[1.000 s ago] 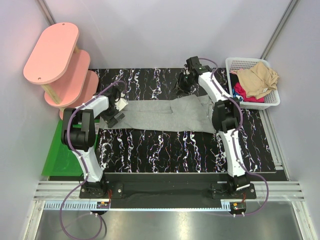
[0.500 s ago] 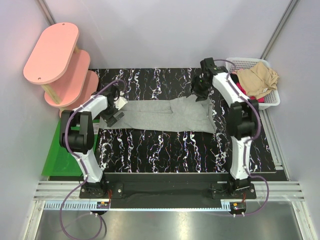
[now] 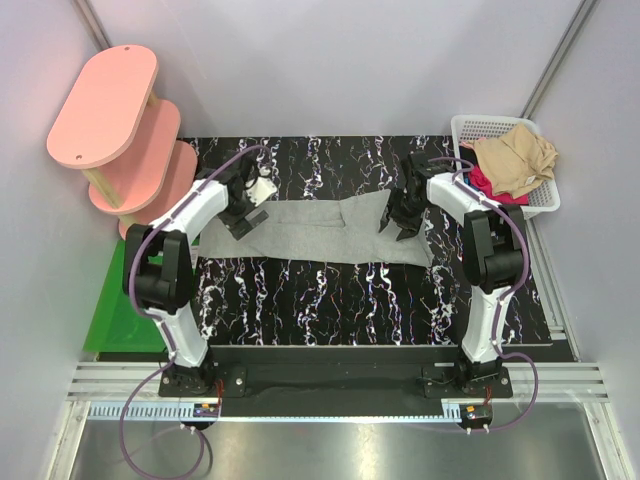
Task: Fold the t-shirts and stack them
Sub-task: Fold the other side of the tshirt into a rectangle, then rotate the tshirt 60 degrees
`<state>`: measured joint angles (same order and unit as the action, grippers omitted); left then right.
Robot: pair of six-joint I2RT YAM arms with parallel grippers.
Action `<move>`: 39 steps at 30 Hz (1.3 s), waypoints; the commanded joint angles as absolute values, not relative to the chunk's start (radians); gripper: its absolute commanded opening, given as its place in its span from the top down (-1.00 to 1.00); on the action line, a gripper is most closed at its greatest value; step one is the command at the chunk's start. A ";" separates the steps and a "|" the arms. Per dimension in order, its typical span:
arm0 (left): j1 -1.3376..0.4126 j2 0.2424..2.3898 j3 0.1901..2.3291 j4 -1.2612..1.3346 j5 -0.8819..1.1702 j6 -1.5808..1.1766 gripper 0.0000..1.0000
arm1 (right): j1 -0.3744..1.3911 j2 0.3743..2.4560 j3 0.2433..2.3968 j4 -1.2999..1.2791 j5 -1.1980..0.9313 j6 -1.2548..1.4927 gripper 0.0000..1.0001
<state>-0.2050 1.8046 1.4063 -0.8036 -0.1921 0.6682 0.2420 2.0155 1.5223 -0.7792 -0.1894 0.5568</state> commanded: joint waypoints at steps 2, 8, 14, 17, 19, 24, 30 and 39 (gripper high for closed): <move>-0.209 1.913 1.493 -0.810 -0.198 0.653 -0.98 | 0.238 2.003 1.502 -0.767 -0.123 0.594 -0.28; -0.207 2.014 1.516 -0.807 -0.258 0.664 -0.98 | 0.227 2.095 1.552 -0.839 -0.058 0.572 -0.39; -0.209 2.056 1.493 -0.804 -0.308 0.664 -0.98 | 0.196 2.169 1.607 -0.890 -0.031 0.565 -0.44; -0.213 2.036 1.445 -0.805 -0.316 0.663 -0.98 | 0.155 2.213 1.681 -0.903 -0.064 0.557 -0.45; -0.225 2.007 1.384 -0.805 -0.316 0.657 -0.98 | 0.131 2.258 1.725 -0.904 -0.100 0.555 -0.45; -0.279 1.941 1.226 -0.833 -0.259 0.585 -0.98 | 0.118 2.387 1.939 -0.914 -0.178 0.535 -0.43; -0.408 1.844 1.147 -0.969 -0.069 0.490 -0.98 | 0.117 2.520 2.164 -0.940 -0.207 0.456 -0.43; -0.514 1.914 1.224 -1.092 0.155 0.454 -0.98 | 0.097 2.749 2.569 -1.017 -0.323 0.457 -0.33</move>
<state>-0.4847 1.8614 1.1824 -1.0321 0.0227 0.4927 0.1204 2.6198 2.4474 -1.0458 -0.2802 0.4782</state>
